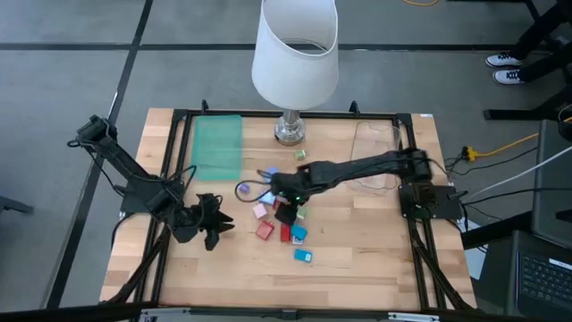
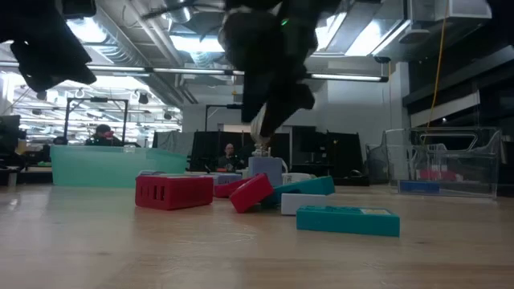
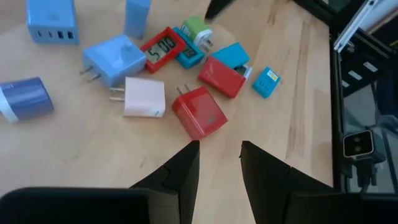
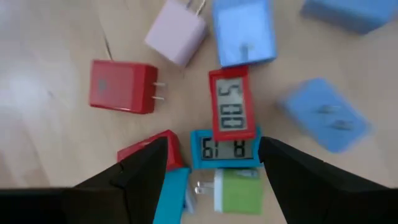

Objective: Pick & Place Office items
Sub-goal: Put the red digital timer into the transparent bin

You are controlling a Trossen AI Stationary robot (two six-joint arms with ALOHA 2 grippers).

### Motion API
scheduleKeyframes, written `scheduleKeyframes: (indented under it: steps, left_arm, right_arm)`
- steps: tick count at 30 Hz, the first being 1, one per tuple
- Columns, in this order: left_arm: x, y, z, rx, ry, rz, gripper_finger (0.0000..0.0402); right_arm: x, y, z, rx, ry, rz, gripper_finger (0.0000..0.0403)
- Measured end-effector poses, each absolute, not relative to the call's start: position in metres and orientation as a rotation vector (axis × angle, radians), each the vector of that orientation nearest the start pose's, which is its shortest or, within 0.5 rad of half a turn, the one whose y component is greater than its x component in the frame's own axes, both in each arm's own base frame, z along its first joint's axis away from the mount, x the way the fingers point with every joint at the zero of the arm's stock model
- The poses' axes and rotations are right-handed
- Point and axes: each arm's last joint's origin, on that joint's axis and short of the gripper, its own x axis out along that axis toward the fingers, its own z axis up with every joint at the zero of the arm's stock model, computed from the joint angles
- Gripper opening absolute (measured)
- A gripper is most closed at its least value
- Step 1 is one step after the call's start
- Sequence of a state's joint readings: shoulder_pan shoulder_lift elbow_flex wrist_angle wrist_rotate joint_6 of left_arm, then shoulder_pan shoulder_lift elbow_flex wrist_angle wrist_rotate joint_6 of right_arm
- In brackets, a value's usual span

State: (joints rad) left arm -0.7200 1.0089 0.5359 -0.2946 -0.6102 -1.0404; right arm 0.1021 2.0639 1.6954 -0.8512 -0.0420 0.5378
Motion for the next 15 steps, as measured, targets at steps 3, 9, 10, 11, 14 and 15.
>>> scheduleKeyframes:
  steps: [3,9,10,11,14,15]
  left_arm:
    - [0.151,-0.11,0.209,-0.504,0.551,0.2,0.0113]
    - [0.144,-0.103,0.208,-0.443,0.559,0.203,0.0113]
    - [0.143,-0.103,0.208,-0.438,0.568,0.204,0.0113]
    - [0.142,-0.102,0.208,-0.432,0.573,0.204,0.0113]
    - [0.142,-0.102,0.208,-0.427,0.574,0.203,0.0113]
    - [0.142,-0.102,0.208,-0.422,0.575,0.202,0.0113]
  right_arm:
    - [0.438,0.046,0.205,0.418,1.267,-0.213,0.0265]
    - [0.449,0.043,0.192,0.408,1.296,-0.222,0.0265]
    - [0.45,0.041,0.19,0.41,1.299,-0.226,0.0265]
    - [0.45,0.04,0.189,0.413,1.308,-0.231,0.0265]
    - [0.449,0.036,0.182,0.421,1.344,-0.235,0.0265]
    - [0.449,0.035,0.182,0.424,1.353,-0.232,0.0265]
